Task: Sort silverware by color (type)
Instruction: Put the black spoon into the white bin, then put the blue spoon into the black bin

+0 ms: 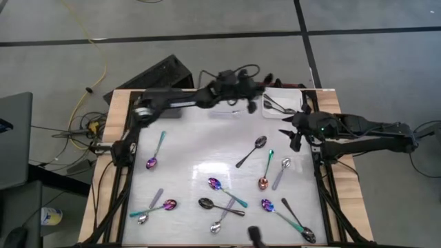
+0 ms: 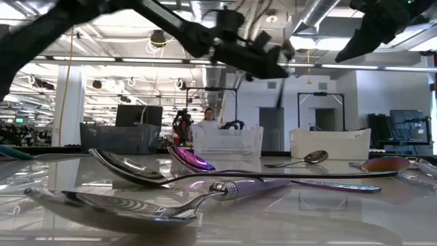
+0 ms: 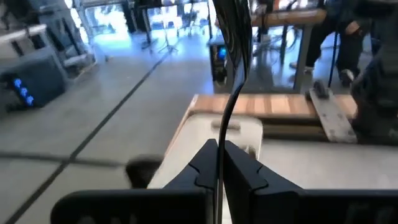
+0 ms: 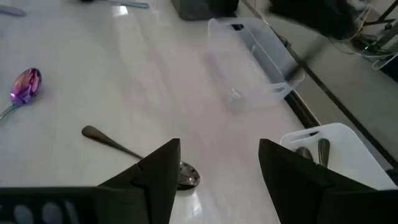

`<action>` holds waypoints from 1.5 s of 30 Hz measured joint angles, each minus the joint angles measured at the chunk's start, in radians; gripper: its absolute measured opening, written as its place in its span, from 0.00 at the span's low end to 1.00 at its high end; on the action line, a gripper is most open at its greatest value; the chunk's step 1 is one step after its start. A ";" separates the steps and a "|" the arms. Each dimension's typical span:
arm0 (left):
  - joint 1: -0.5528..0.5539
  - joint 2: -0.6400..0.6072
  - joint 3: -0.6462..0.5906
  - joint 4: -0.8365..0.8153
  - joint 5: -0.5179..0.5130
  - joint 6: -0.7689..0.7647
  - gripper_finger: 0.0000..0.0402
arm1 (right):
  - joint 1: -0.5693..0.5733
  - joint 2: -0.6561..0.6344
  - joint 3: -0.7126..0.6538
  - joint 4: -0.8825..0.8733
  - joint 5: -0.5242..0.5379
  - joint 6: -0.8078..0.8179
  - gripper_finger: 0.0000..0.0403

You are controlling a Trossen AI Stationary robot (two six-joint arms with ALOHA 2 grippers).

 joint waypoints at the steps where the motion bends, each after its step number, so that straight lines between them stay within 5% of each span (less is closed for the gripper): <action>1: -0.001 0.051 0.071 0.000 -0.001 0.010 0.00 | 0.000 0.000 0.000 0.003 0.000 -0.001 0.59; 9: -0.002 0.382 0.527 -0.161 0.003 0.017 0.00 | 0.000 -0.003 0.000 0.000 0.023 -0.008 0.59; 12: -0.002 0.386 0.478 -0.050 -0.014 0.019 0.00 | 0.000 -0.002 0.000 -0.003 0.024 -0.023 0.59; 22: -0.003 0.394 0.475 -0.131 -0.034 0.098 0.01 | 0.000 -0.002 0.000 -0.004 0.023 -0.028 0.59; 35: 0.006 0.394 0.475 -0.163 -0.073 0.045 0.28 | 0.000 -0.002 0.000 -0.010 0.022 -0.020 0.59; 45: 0.008 0.381 0.527 -0.169 -0.105 0.030 0.32 | 0.000 -0.002 0.000 -0.018 0.021 -0.019 0.59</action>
